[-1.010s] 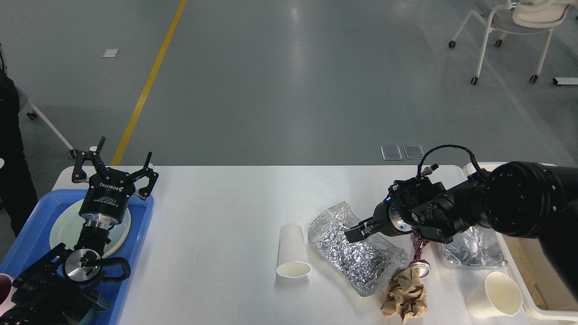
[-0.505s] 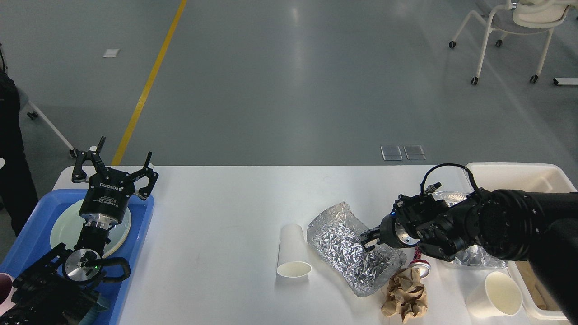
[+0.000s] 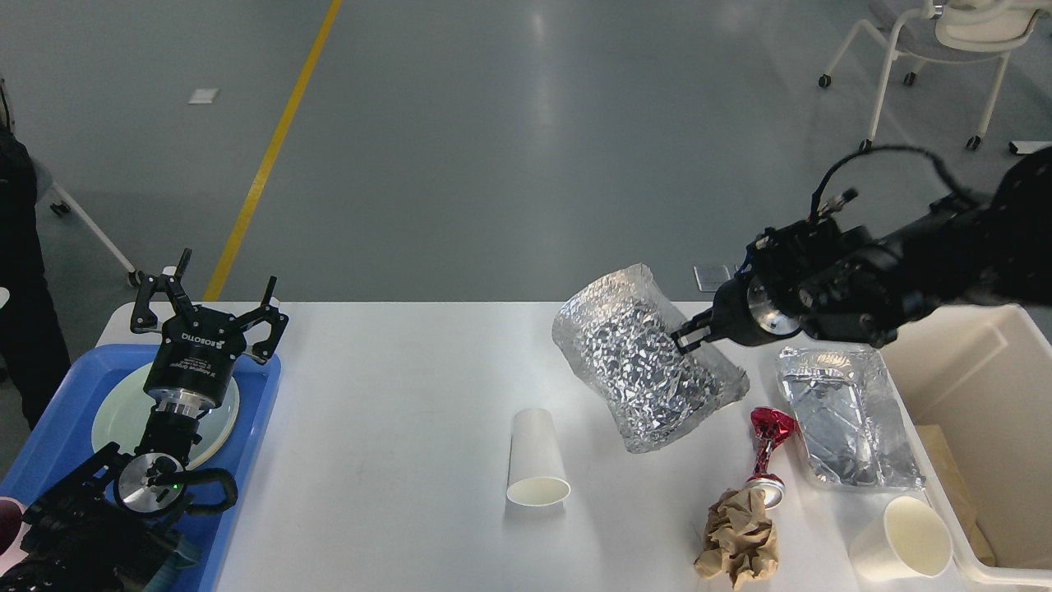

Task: Tidy desktop
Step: 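Grasp the crumpled foil with the right gripper and drop it in the bin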

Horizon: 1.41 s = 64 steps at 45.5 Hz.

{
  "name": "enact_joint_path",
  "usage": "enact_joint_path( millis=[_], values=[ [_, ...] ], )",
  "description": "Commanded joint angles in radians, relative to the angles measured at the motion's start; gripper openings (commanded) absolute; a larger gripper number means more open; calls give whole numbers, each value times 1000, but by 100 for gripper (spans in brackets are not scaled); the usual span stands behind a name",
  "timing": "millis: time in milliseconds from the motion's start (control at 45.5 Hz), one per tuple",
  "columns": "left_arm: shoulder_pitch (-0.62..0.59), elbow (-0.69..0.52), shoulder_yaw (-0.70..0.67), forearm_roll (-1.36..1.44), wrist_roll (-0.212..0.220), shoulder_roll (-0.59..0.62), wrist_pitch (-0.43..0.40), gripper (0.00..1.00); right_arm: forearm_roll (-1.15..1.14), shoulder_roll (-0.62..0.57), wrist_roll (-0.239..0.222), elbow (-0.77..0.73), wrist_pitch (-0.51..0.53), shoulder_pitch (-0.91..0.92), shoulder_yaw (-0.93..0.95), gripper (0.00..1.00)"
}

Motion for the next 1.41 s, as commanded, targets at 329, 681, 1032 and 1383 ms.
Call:
enact_joint_path(
  millis=[329,681,1032,1383],
  values=[
    [1,0,0,0,0,0,0,100,-88,-261,67,158,737,740,-12,0],
    [1,0,0,0,0,0,0,100,-165,-431,63,-195,140,271,-474,0],
    [1,0,0,0,0,0,0,100,158,-551,55,-650,-173,-488,-451,0],
    [1,0,0,0,0,0,0,100,284,-476,51,-1097,-162,-1089,-160,0]
  ],
)
